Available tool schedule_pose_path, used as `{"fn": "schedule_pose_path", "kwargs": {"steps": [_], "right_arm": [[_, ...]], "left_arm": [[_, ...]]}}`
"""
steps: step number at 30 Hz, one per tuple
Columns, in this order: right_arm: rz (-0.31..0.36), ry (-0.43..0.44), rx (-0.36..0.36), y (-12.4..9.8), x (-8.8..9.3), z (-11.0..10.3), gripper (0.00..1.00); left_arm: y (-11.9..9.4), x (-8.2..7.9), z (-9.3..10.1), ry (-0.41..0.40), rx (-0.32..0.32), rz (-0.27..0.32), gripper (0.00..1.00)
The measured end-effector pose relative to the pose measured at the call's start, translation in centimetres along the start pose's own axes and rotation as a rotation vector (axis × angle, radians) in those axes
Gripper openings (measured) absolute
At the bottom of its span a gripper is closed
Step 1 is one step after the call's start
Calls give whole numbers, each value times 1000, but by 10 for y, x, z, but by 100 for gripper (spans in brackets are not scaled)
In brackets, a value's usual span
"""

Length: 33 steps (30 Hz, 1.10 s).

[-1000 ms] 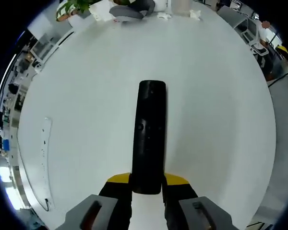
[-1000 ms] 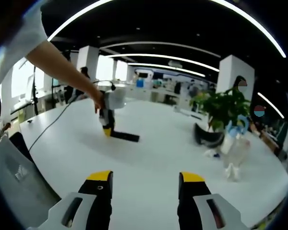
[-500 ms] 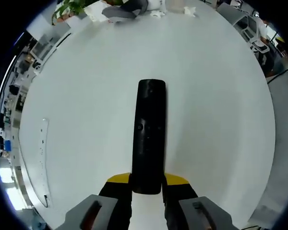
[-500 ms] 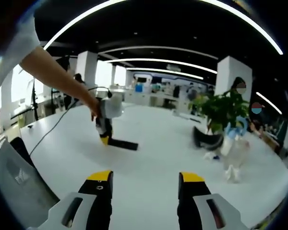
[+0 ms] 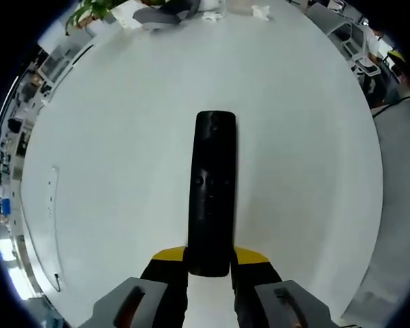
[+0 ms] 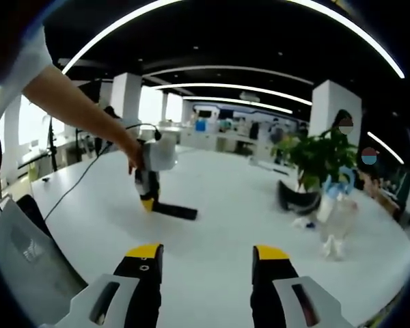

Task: Press the specified remote control buttons in sequence, fully releasing each button before pressing the next.

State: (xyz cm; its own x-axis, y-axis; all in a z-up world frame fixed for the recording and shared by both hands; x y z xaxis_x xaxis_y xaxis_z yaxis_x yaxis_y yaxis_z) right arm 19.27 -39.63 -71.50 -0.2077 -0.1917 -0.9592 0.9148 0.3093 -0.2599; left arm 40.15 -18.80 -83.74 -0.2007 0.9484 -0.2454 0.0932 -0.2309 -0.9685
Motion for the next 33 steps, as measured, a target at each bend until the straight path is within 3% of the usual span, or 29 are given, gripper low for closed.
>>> {"fn": "schedule_pose_path", "kwargs": {"steps": [22, 33], "right_arm": [[-16, 4, -21, 0, 2, -2, 46], [-10, 7, -23, -1, 1, -3, 46]], "left_arm": [[-3, 4, 31, -74, -11, 68, 23], [-4, 4, 45, -131, -28, 51, 23]]}}
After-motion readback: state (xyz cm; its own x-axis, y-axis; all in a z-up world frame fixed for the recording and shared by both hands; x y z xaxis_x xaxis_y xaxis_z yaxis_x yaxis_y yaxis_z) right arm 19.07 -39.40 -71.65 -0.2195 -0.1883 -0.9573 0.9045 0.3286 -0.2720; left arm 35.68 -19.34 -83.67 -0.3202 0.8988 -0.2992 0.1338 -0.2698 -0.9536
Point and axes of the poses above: the point that each gripper's makers call its tool centre point, and the gripper's own axes: y roughly forward along the fingers, z roughly to its right, x roughly out of its underside, the point moved 3 cm from there along -y, roughly backward along the fingers, and after that the axes turned 8 degrees about z, right-handed, at the moved point
